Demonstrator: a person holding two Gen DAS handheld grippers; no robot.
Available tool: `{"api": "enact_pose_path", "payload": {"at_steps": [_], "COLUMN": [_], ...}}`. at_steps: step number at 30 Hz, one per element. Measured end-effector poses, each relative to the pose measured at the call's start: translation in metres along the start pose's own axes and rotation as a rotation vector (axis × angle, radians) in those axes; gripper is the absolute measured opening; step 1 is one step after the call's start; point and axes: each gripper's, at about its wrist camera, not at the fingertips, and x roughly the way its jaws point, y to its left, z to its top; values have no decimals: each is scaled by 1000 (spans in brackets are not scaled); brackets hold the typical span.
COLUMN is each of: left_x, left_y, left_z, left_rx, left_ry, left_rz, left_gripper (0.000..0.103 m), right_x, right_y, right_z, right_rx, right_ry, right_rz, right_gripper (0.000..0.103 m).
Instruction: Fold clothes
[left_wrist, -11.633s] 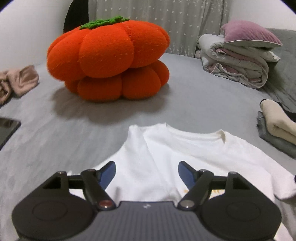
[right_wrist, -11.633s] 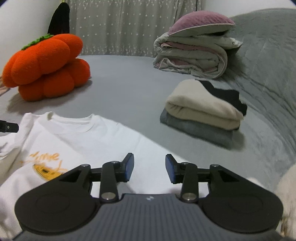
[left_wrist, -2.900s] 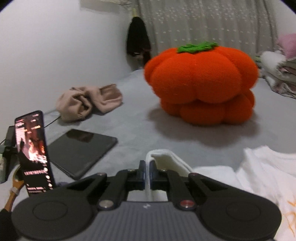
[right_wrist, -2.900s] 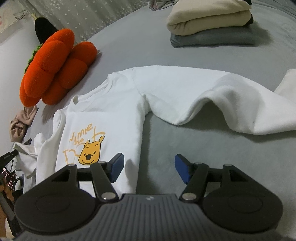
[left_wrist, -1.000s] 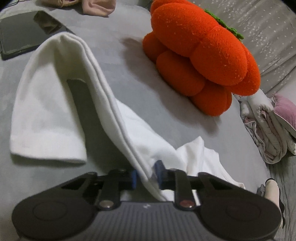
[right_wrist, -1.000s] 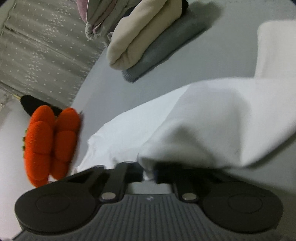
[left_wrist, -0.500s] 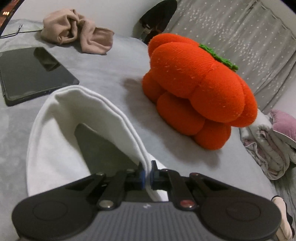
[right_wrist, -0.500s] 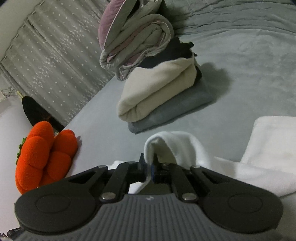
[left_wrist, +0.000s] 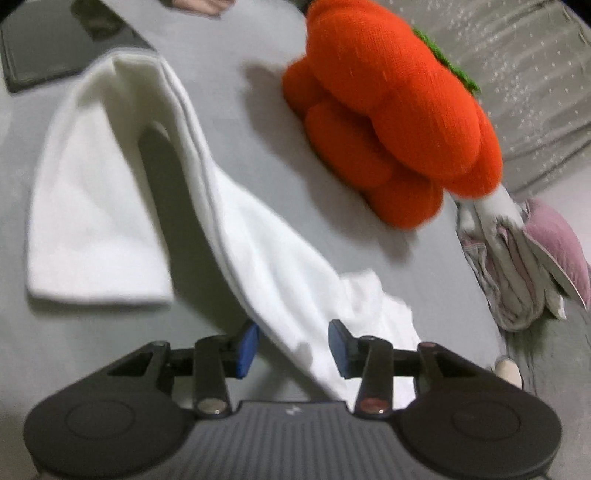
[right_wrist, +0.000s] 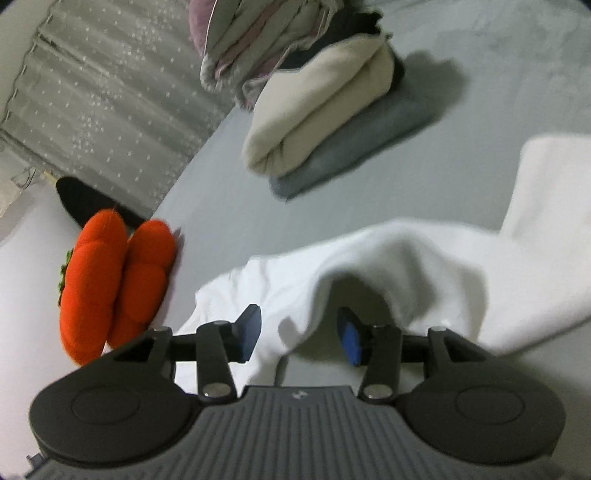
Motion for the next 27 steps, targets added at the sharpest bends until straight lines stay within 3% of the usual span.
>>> {"api": "enact_pose_path", "payload": {"at_steps": [2,6,11,17,19,21,22,23,24,27], "left_x": [5,11,19,28,30,32,32,30,26,12], "left_y": [-3,-13,-19,-17,-14,-14,-15,-16,-17,-21], "left_z": [-6,-13,-17,-12,-11,-11,-11,-11,-10,-6], "left_rx": [8,65,101,78,48,47,53,57,58,71], "left_ry": [28,8,-14,-48,-58,-71,-80,-94,-118,-192], "left_rz": [-12,-4,-21,-49,-54,-43,-38,-43,-56,-111], "left_gripper": [41,41,37,33,28,9,8,7,7,6], "right_x": [5,19,26,31,31,33,33,32,32,21], "right_y": [3,12,19,8,7,6,7,9,11,19], "right_z": [-8,-24,-32,-24,-23,-22,-22,-22,-23,-20], "right_rx": [-4,-34,-90,-23,-8,-2,-8,-23,-38,-94], "right_ry": [38,101,76,60,47,31,22,11,0,-82], "right_rz": [14,31,48,73,77,81,77,68,59,53], "right_gripper": [50,43,43,36,36,36,35,23,18,12]}}
